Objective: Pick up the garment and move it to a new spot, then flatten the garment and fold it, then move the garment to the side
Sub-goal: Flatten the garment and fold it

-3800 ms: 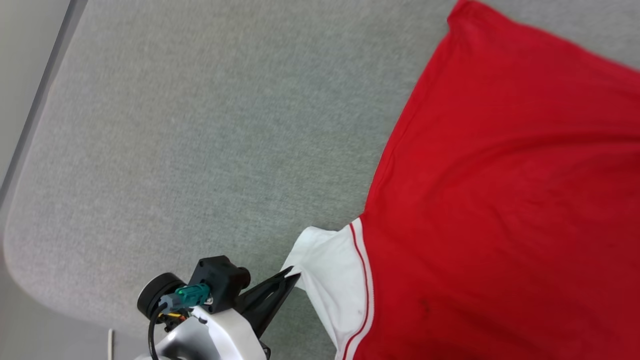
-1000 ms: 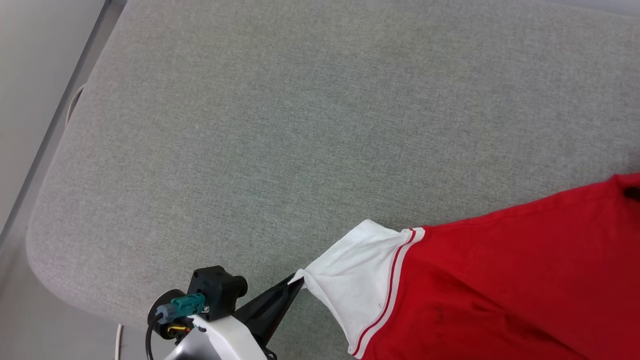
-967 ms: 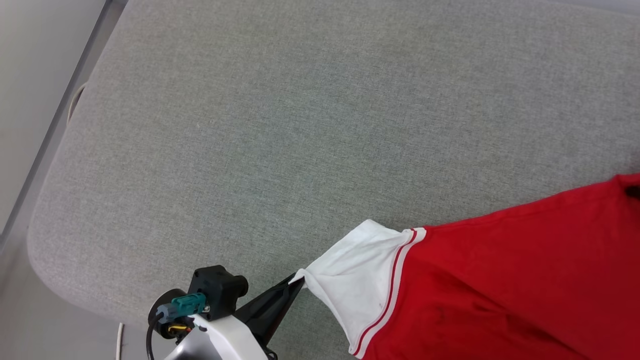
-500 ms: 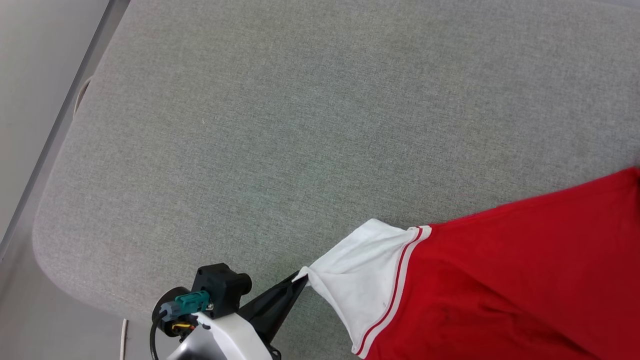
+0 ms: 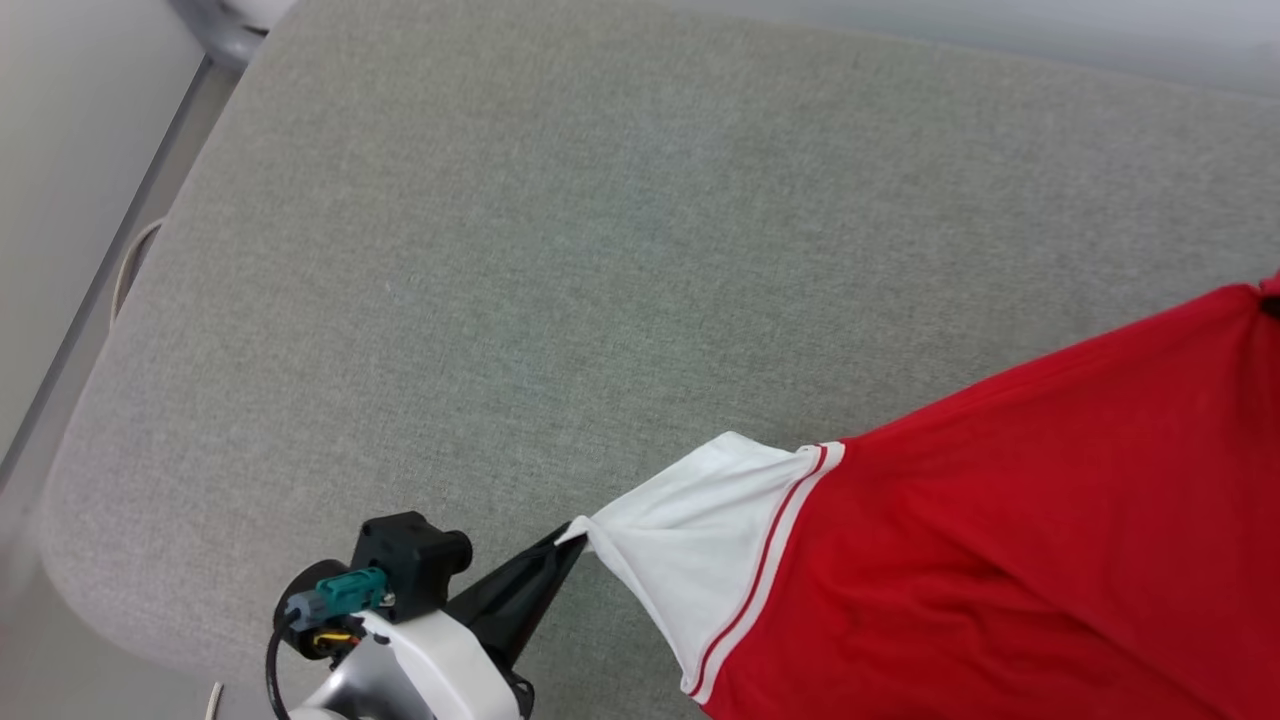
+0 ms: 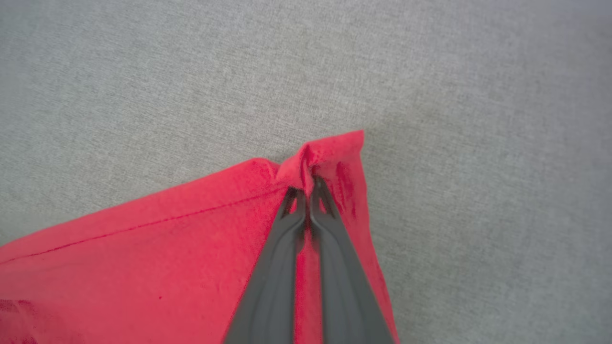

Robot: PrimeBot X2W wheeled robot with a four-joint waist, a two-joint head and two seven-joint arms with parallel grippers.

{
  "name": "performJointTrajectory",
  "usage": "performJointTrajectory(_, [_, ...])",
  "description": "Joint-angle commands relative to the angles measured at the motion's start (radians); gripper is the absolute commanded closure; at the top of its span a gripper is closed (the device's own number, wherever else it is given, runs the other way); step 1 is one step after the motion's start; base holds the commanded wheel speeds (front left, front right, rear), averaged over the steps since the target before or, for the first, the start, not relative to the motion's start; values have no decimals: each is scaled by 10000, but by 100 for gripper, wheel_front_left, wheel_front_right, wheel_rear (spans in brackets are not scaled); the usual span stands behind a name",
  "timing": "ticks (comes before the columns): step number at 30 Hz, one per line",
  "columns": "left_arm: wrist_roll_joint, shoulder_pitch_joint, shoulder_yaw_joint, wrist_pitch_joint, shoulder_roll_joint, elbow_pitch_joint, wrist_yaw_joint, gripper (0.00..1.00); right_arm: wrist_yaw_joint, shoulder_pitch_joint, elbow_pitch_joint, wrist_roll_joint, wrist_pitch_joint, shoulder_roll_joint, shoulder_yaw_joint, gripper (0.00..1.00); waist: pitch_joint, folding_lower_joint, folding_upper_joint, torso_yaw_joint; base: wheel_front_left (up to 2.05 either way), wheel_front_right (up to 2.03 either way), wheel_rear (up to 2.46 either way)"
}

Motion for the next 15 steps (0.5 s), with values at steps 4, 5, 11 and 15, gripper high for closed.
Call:
performJointTrajectory(4, [-12, -141, 208, -2, 263, -87, 91, 100, -12, -268, 27, 196, -623, -95, 184, 100, -726, 0, 0, -515, 0, 0, 0])
performJointTrajectory(5, [-12, -156, 281, -12, 330, -129, 118, 100, -12, -310, -3, 218, -800, -129, 253, 100, -858, 0, 0, -615, 0, 0, 0])
performJointTrajectory(11, [-95, -43, 801, -241, 718, -569, 355, 100, -12, -588, -269, 615, -1594, -218, 475, 100, -1539, 0, 0, -1244, 0, 0, 0])
performJointTrajectory(15, [-16, -154, 1327, -535, 1001, -971, 619, 100, -14, -613, -636, 747, -1965, -310, 663, 100, -1931, 0, 0, -1683, 0, 0, 0])
